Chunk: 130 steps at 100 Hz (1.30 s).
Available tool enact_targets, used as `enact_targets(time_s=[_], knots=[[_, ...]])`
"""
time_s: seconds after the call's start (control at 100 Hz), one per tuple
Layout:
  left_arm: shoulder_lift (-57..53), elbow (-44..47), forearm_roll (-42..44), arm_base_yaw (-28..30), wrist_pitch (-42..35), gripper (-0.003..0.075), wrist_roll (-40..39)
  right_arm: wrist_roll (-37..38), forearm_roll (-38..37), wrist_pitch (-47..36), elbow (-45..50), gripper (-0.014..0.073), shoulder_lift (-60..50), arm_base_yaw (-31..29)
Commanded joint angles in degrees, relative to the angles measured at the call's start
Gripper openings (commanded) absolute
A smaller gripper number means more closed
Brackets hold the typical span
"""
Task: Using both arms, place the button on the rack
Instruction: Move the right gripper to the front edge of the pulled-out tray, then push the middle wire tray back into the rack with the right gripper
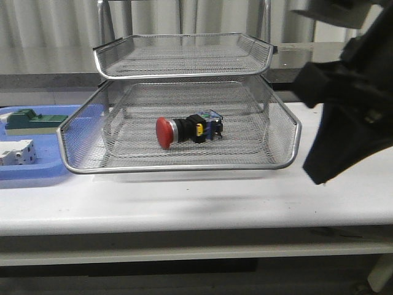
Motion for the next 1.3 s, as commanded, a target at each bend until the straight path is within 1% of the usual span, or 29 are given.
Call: enact_targets(time_s=[0.0, 0.23, 0.4, 0.56, 0.69, 0.93, 1.06, 1.19, 1.29], knots=[[0.4, -1.4, -0.8, 0.0, -4.1, 0.0004, -0.5, -0.8, 0.7, -3.1, -3.6, -0.0066, 2.0, 2.5], [0.4, -1.4, -0.8, 0.0, -4.1, 0.0004, -0.5, -0.8, -1.0, -3.8, -9.2, -0.0066, 10.1, 8.5], [0.4, -1.4, -0.8, 0.0, -4.1, 0.0004, -0.5, -0.8, -4.8, -4.6, -12.8, -0.0066, 15.0, 12.1], [0.4, -1.4, -0.8, 0.0, -4.1, 0.0004, -0.5, -0.8, -8.7, -4.9, -15.4, -0.0066, 18.7, 13.9], [0.4, -1.4, -0.8, 0.0, -4.1, 0.0004, -0.5, -0.8, -10.9, -5.5, -16.7, -0.0066, 20.0, 13.9], [0.4, -1.4, -0.8, 0.0, -4.1, 0.0004, -0.5, -0.8, -16.3, -10.2, -16.8, -0.0066, 20.0, 13.8], [0.4, -1.4, -0.8, 0.0, -4.1, 0.0004, -0.5, -0.8, -18.0, -12.0, -16.9, -0.0066, 20.0, 13.6], [0.4, -1.4, -0.8, 0.0, -4.1, 0.0004, -0.5, -0.8, -18.3, -13.6, -17.3, -0.0066, 20.0, 11.7], [0.4, -1.4, -0.8, 0.0, -4.1, 0.0004, -0.5, -0.8, -18.3, -15.5, -18.1, -0.0066, 20.0, 9.1]])
